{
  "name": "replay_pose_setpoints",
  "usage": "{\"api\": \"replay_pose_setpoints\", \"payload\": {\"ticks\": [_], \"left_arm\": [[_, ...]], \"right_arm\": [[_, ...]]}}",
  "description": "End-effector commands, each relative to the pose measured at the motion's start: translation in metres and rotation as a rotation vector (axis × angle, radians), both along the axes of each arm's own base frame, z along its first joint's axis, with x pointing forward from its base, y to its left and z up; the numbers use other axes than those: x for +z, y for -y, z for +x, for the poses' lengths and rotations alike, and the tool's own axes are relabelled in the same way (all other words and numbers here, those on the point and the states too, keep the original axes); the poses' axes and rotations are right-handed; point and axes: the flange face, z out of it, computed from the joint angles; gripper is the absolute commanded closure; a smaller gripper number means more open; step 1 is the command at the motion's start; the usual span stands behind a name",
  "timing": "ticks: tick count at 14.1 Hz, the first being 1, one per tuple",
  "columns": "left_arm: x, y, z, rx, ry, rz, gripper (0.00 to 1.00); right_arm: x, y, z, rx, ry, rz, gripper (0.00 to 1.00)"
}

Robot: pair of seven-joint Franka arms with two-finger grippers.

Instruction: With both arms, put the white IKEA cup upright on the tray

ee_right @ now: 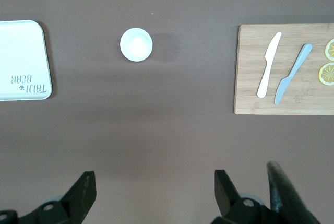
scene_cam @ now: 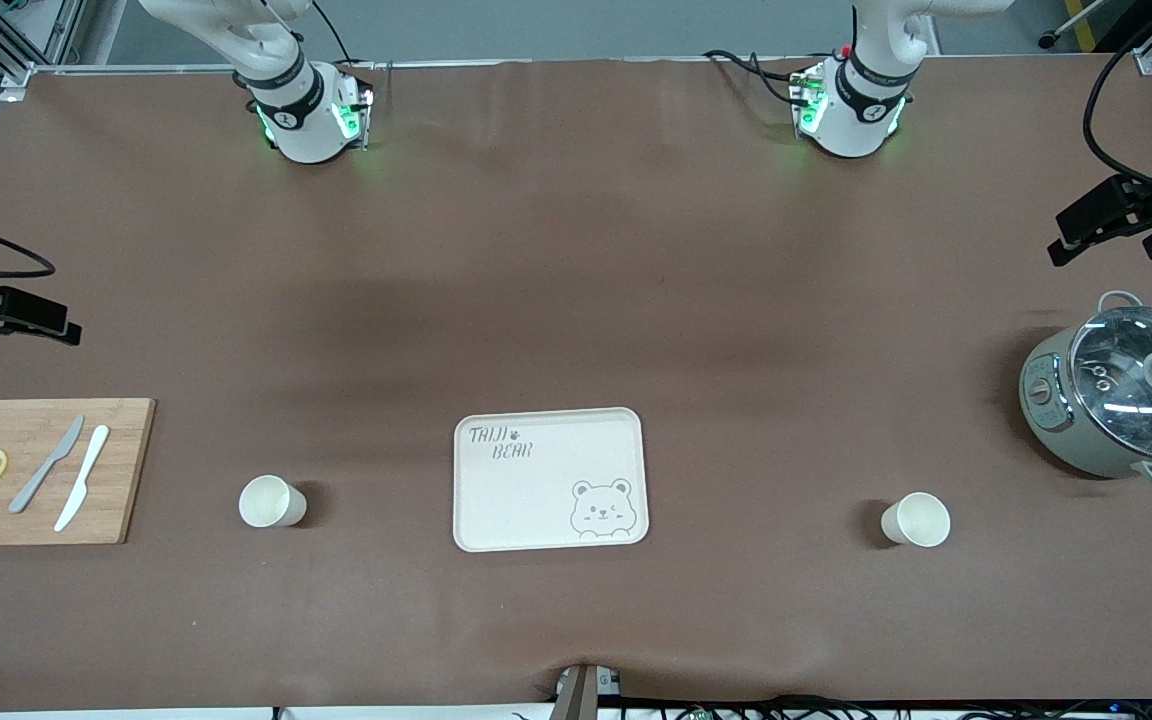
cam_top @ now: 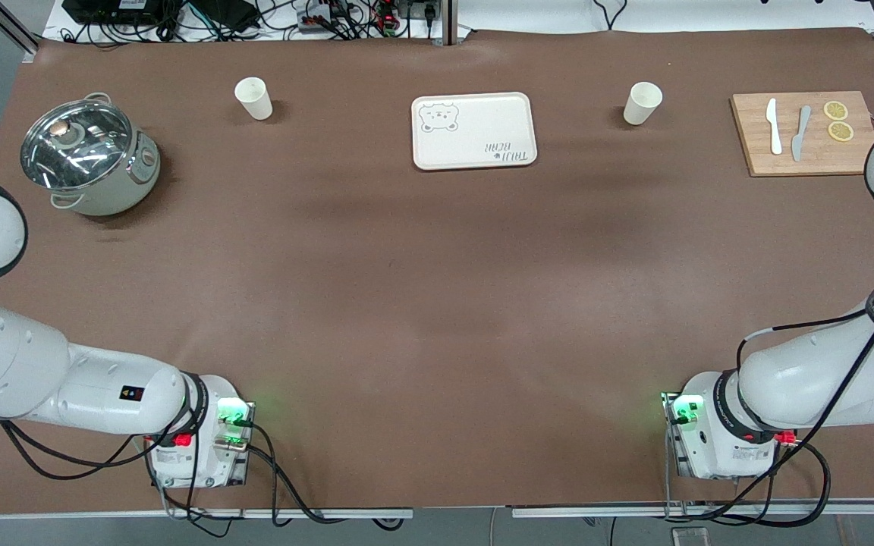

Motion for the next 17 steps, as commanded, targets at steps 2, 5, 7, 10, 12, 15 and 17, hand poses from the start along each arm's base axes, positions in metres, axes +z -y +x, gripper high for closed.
{"api": "replay_pose_setpoints", "payload": {"ticks": [2,5,7,10,12,15,17], "left_arm": [[0.002,0.000,-0.006,0.006,-0.001,0.019,0.00],[-0.001,0.000,-0.004,0.004,-0.007,0.022,0.00],[-0.012,-0.001,-0.003,-0.006,-0.030,0.025,0.00],[-0.025,-0.002,0.003,-0.005,-0.049,0.028,0.00],[-0.039,-0.003,0.014,-0.006,-0.055,0.032,0.00],[-0.071,-0.003,0.041,-0.005,-0.048,0.075,0.00],[-0.101,-0.002,0.063,-0.008,-0.043,0.090,0.00]], "right_arm": [[0.001,-0.002,-0.002,-0.010,0.003,-0.015,0.00],[0.001,-0.003,-0.002,-0.009,0.003,-0.014,0.00],[0.001,-0.003,-0.001,-0.010,0.006,-0.013,0.00],[-0.006,-0.004,0.003,-0.009,0.000,-0.014,0.00],[-0.013,-0.006,0.013,-0.006,0.027,-0.014,0.00],[-0.033,-0.010,0.027,-0.001,0.033,-0.019,0.00],[-0.046,-0.012,0.036,0.003,0.041,-0.020,0.00]]}}
